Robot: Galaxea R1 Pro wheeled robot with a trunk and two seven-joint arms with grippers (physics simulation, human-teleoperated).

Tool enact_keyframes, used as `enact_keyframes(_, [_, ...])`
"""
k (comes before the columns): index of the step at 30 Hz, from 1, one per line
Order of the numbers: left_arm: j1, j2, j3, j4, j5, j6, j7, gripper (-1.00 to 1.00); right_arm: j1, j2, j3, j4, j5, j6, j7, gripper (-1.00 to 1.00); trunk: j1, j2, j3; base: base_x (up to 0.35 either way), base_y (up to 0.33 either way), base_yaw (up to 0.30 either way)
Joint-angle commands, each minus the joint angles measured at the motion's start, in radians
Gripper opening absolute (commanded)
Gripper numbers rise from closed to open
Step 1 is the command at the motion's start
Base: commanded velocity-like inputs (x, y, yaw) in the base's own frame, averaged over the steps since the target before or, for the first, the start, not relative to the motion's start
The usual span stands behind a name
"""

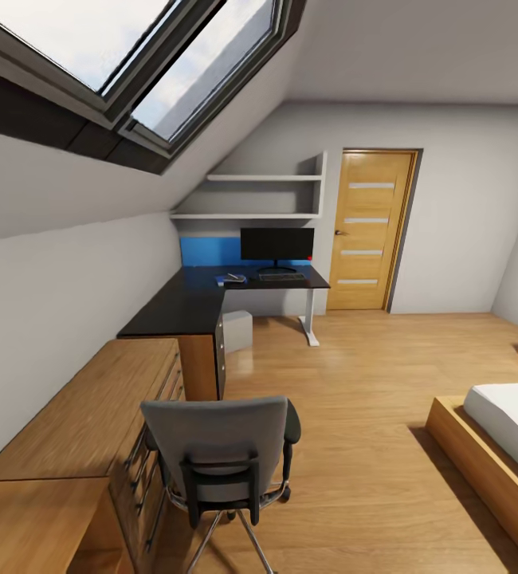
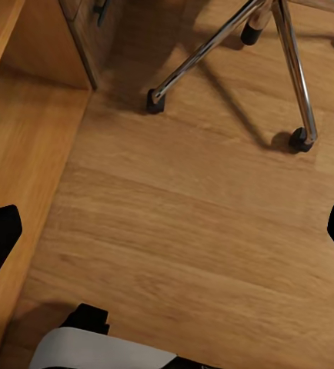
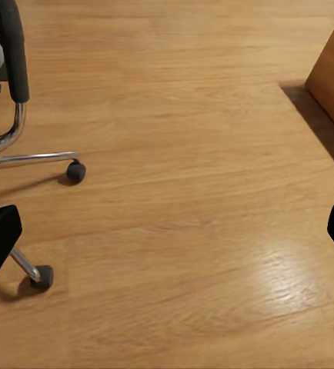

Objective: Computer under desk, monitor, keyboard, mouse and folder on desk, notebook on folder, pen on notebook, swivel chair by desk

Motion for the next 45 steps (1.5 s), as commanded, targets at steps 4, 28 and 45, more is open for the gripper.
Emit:
enact_keyframes(4, [-0.001, 0.000, -0.009, -0.001, 0.006, -0.004, 0.006, 1.00, -0.001, 0.000, 0.008, 0.001, -0.003, 0.000, -0.006, 1.00, 0.016, -0.029, -0.014, 0.000, 0.000, 0.000])
enact_keyframes(28, [-0.001, -0.004, -0.010, -0.001, 0.005, -0.003, 0.006, 1.00, -0.001, 0.003, 0.013, 0.001, -0.001, -0.001, -0.005, 1.00, 0.108, -0.197, -0.089, 0.000, 0.000, 0.000])
enact_keyframes(45, [-0.001, -0.003, -0.010, -0.001, 0.005, -0.004, 0.006, 1.00, -0.001, 0.002, 0.013, 0.001, -0.001, 0.000, -0.005, 1.00, 0.173, -0.316, -0.143, 0.000, 0.000, 0.102])
